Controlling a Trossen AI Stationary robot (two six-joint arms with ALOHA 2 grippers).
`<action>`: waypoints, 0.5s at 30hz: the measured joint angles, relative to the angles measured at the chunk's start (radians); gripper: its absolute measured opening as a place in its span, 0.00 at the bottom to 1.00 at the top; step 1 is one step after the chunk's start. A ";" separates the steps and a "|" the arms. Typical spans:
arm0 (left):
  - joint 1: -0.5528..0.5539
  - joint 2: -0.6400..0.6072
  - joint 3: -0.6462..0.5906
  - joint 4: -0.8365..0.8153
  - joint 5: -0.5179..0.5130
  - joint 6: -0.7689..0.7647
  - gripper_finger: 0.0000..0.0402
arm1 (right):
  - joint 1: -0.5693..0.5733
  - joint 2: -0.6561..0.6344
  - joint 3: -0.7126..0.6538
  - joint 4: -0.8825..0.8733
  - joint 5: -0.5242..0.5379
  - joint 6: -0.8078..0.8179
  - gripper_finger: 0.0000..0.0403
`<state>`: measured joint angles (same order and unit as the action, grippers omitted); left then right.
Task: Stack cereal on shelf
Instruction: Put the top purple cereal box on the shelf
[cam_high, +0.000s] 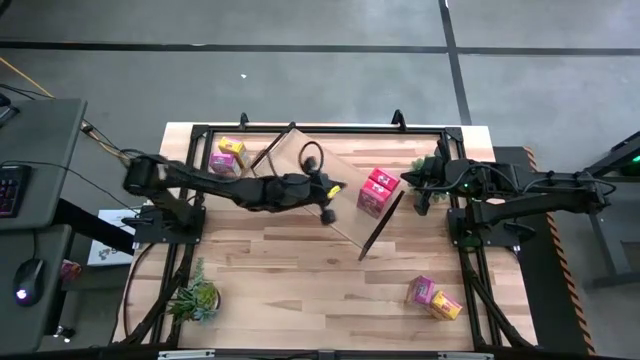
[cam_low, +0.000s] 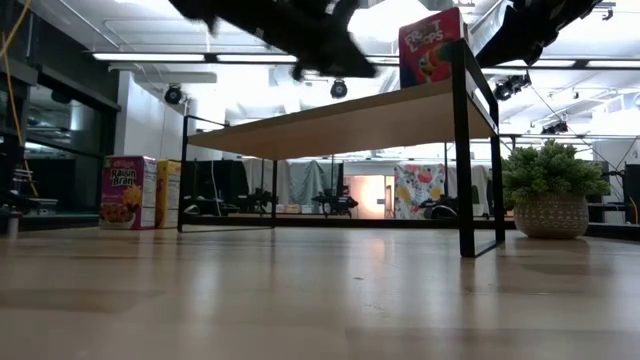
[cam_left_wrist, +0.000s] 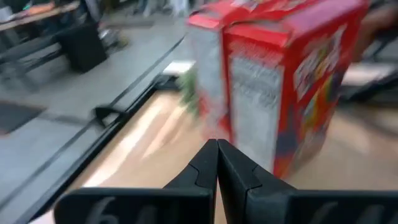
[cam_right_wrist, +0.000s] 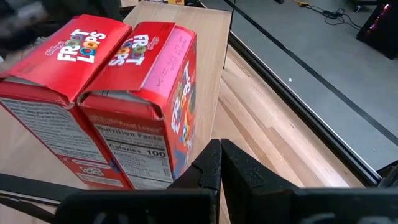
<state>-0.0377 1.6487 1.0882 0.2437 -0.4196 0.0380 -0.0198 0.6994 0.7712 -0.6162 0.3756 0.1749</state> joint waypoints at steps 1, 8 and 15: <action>-0.009 -0.040 -0.010 -0.058 -0.030 0.007 0.00 | 0.000 0.000 0.000 0.000 0.000 0.000 0.00; -0.126 -0.441 -0.282 -0.187 -0.271 0.019 0.00 | 0.000 0.000 0.000 0.000 0.000 0.000 0.00; -0.145 -0.828 -0.357 -0.517 -0.330 -0.115 0.02 | 0.000 0.000 0.000 0.000 0.000 0.000 0.00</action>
<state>-0.1823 0.8211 0.7316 -0.2737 -0.7495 -0.0765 -0.0200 0.6995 0.7712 -0.6163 0.3756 0.1745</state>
